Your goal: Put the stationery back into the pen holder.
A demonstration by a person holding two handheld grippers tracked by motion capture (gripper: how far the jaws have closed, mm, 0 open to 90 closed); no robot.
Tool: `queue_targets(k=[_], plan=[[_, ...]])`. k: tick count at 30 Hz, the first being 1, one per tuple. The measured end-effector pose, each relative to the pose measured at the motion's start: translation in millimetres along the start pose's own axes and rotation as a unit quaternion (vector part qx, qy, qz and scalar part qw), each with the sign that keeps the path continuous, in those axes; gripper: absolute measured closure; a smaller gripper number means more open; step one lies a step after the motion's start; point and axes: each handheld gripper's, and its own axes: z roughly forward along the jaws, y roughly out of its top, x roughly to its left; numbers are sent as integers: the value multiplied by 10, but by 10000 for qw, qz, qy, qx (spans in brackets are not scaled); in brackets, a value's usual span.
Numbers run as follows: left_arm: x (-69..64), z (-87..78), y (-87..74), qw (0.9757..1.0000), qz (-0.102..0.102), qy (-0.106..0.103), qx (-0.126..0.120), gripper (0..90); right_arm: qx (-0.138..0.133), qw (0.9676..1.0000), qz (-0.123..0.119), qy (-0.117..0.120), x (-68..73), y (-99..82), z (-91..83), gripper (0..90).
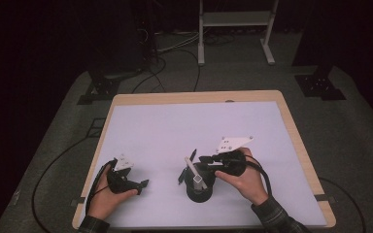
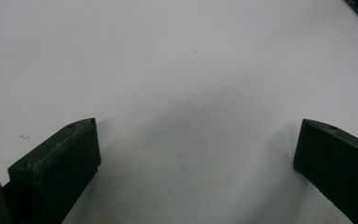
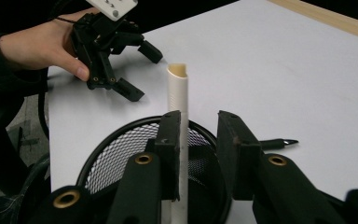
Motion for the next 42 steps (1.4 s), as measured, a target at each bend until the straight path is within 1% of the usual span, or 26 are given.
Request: queue_targets(k=[7, 14, 18, 21, 24, 28, 31, 36, 37, 40, 42], plan=[[2, 0, 0, 10000, 19, 5, -1, 0, 24, 9998, 97, -178, -84, -61, -116, 627], [2, 0, 0, 10000, 17, 2, 1, 0, 31, 9989, 260, -395, -194, -152, -224, 545], [0, 0, -1, 10000, 3, 1, -1, 0, 6, 9975, 278, -644, -270, -226, -293, 489], [0, 0, -1, 10000, 4, 0, -2, 0, 31, 9965, 335, -763, -315, -280, -334, 464], [0, 0, 0, 10000, 6, -1, -1, 0, 127, 9949, 363, -928, -352, -353, -370, 435], [-1, -1, 0, 10000, 8, 1, -1, 0, 201, 9927, 478, -1089, -399, -469, -418, 413], [-2, -1, 1, 10000, 8, 4, 0, 0, 335, 9900, 535, -1264, -427, -559, -457, 403], [0, -5, 2, 10000, 18, 6, 4, 0, 439, 9871, 600, -1418, -467, -683, -504, 386], [1, -7, 1, 10000, 20, 9, -1, 0, 460, 9860, 607, -1483, -474, -718, -516, 383], [1, -15, 4, 10000, 34, 14, 1, 10, 542, 9842, 663, -1551, -492, -806, -543, 378], [1, -28, 6, 10000, 37, -3, -27, 32, 636, 9819, 647, -1665, -501, -865, -555, 377]])
